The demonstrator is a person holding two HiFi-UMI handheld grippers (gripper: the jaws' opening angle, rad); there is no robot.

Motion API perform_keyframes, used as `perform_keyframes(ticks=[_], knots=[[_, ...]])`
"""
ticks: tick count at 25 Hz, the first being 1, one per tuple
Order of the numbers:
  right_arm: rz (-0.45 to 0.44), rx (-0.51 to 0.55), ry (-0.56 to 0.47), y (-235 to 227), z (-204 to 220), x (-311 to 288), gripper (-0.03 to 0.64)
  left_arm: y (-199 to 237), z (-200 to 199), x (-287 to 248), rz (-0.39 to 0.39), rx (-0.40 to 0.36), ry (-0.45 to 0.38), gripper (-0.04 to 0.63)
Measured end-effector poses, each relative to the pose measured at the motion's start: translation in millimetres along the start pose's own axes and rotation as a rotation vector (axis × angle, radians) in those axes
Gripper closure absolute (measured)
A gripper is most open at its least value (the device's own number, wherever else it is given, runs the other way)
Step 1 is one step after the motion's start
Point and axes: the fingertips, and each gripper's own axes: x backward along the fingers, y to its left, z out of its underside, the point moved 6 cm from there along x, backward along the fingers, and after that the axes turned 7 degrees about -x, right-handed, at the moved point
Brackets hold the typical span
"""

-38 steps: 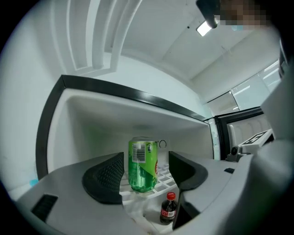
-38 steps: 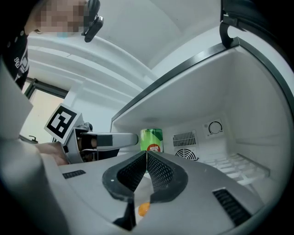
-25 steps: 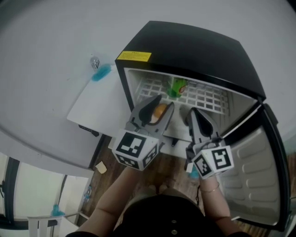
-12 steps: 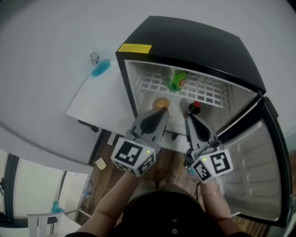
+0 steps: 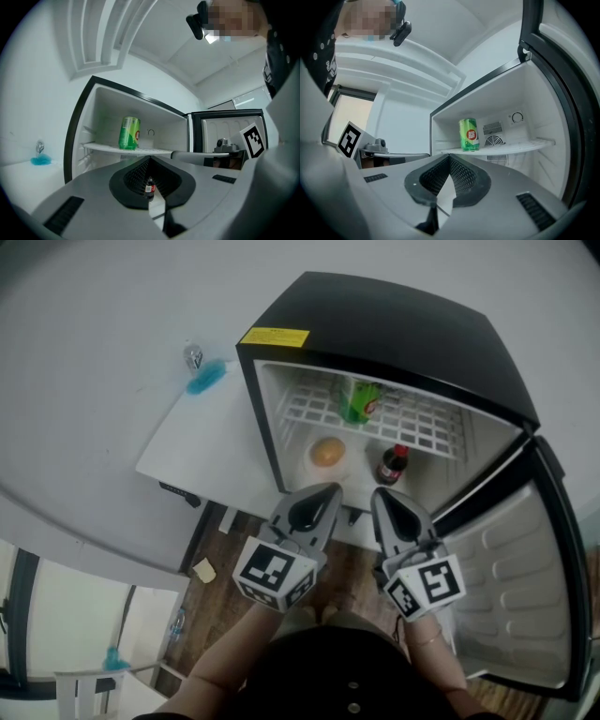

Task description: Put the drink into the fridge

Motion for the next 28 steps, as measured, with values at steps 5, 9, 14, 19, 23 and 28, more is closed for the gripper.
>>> perform_keyframes(ticks=[5,9,14,19,23,28], knots=[[0.009,0.010,0.023,1.8,4.7,-1.1,0.609,-11.8,3.2,-3.0,0.002,-0.015,0.018,0.588],[-0.002,0.010,0.038,3.5,8.5,-1.3,0.609,-15.7,6.8,-0.3,0.010,-0.015,0.023,0.588],[-0.024,0.030,0.059,6.3,12.2,-2.3,0.609,-14.1,9.2,2.8,0.003,-0.008,0.028,0.588],[-0.055,0.070,0.074,12.3,12.9,-4.8,0.609,-13.5,12.6,4.0,0.002,-0.002,0.045,0.588],[-0.063,0.075,0.086,12.2,14.4,-5.0,0.609,-16.1,13.1,2.3,0.018,-0.003,0.056,0.588],[-0.086,0.090,0.109,11.7,15.5,-3.9,0.609,-16.0,15.0,1.7,0.021,-0.009,0.065,0.589]])
